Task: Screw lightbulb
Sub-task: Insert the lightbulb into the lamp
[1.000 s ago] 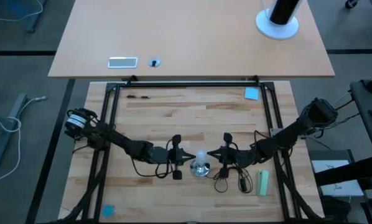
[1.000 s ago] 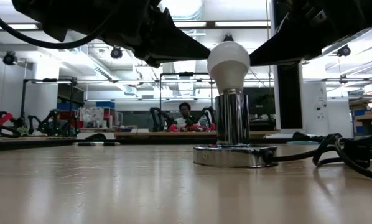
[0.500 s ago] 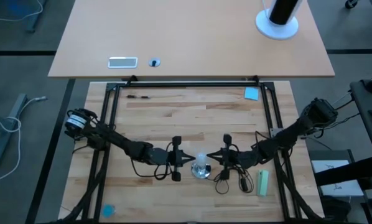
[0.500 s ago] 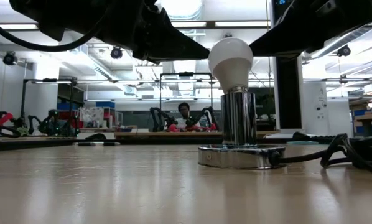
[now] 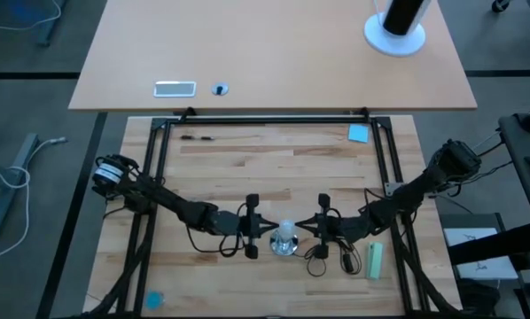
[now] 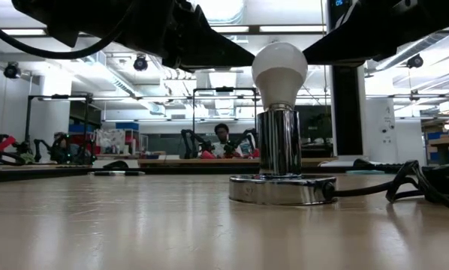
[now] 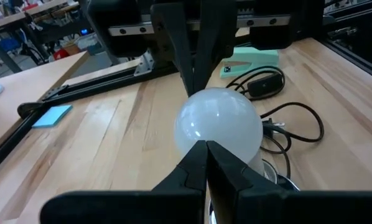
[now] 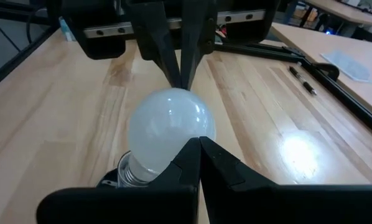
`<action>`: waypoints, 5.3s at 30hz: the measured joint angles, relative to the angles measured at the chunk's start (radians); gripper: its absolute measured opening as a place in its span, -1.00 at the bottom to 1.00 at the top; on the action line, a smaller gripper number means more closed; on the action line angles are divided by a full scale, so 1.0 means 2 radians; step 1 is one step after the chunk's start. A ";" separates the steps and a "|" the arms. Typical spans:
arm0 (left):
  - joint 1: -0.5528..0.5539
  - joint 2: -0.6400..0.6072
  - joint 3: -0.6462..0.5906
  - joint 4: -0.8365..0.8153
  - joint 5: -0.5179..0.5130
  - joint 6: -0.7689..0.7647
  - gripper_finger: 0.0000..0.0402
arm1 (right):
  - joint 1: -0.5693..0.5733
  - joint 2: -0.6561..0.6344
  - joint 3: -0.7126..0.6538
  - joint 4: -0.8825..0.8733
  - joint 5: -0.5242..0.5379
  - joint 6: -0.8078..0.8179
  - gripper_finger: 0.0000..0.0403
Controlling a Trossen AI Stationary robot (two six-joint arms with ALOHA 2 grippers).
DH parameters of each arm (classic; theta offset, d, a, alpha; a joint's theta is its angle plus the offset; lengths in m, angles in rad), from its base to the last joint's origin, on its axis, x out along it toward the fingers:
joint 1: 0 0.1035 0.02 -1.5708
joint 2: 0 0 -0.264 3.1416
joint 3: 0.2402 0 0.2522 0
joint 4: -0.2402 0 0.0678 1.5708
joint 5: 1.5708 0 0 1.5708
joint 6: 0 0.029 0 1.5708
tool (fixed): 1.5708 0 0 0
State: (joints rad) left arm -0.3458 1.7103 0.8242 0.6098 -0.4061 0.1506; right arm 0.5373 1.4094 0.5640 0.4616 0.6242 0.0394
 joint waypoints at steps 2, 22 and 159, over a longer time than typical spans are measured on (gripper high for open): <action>0.000 0.000 0.000 0.001 -0.002 0.001 -1.00 | 0.000 0.000 0.000 0.007 0.000 -0.006 -1.00; -0.007 0.000 0.001 0.022 -0.002 0.029 -1.00 | 0.003 0.000 0.000 0.024 -0.008 -0.018 -1.00; 0.249 0.041 0.012 -0.227 0.117 -0.282 -0.46 | -0.384 0.243 0.184 -0.136 -0.321 0.188 -1.00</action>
State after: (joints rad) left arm 0.1532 1.7924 0.8482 0.1554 -0.1719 -0.4135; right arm -0.2300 1.8949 0.9326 0.1896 -0.0174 0.4154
